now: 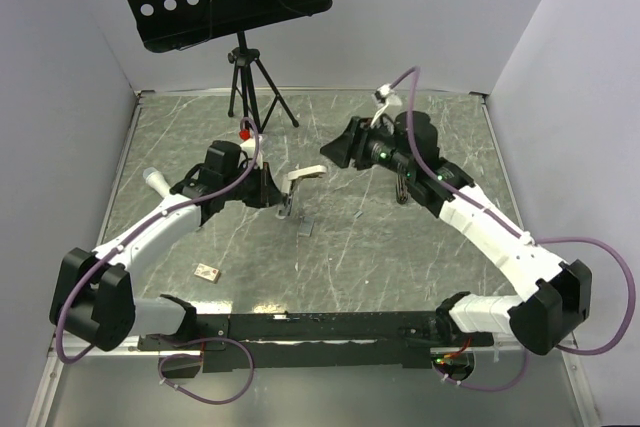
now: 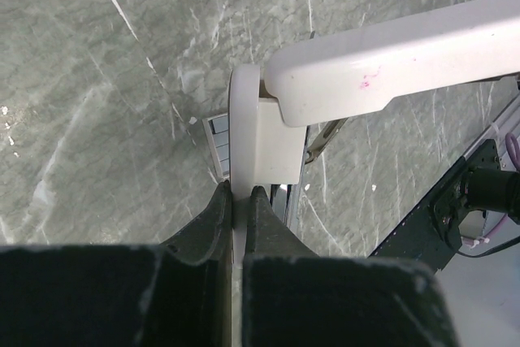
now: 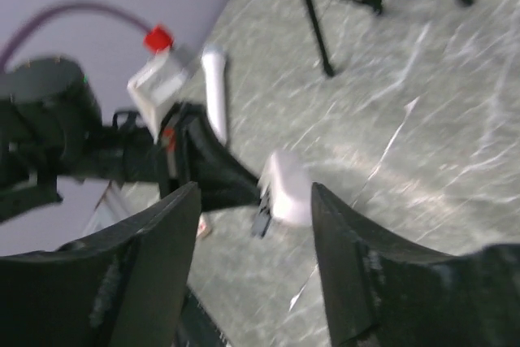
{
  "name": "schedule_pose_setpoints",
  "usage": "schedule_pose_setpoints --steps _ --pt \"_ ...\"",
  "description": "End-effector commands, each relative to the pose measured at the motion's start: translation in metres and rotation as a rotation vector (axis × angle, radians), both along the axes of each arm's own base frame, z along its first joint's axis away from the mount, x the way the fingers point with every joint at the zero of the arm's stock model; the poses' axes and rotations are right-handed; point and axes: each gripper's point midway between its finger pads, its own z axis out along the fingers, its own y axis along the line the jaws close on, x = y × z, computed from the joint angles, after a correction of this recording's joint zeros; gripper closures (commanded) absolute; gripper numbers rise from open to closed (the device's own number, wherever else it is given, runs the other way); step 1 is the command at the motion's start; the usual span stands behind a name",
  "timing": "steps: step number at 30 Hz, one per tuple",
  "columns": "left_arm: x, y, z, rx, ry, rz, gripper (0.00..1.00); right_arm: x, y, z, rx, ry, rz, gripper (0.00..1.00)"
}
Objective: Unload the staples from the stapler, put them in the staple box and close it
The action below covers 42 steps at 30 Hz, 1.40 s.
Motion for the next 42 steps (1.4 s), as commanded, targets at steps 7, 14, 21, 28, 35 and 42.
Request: schedule_pose_setpoints --steps 7,14,21,28,35,42 --pt "0.011 0.0 0.028 -0.017 -0.068 0.032 0.99 -0.046 0.054 -0.058 -0.057 0.151 0.195 0.55" --pt "0.003 0.0 0.038 -0.023 -0.137 -0.026 0.99 -0.011 0.056 -0.06 -0.108 0.124 0.12 0.5" --pt "-0.002 0.002 0.051 -0.028 -0.235 -0.058 0.99 0.016 0.051 -0.046 -0.129 0.083 0.086 0.44" --pt "0.006 0.008 0.042 0.033 -0.241 -0.009 0.99 0.024 0.056 -0.054 -0.131 0.093 0.139 0.39" --pt "0.031 0.035 0.024 0.152 -0.174 0.225 0.99 0.02 0.053 -0.063 -0.129 0.105 0.149 0.33" --pt "0.045 0.054 0.02 0.235 -0.165 0.351 0.99 0.019 0.025 -0.069 -0.078 0.105 0.088 0.26"
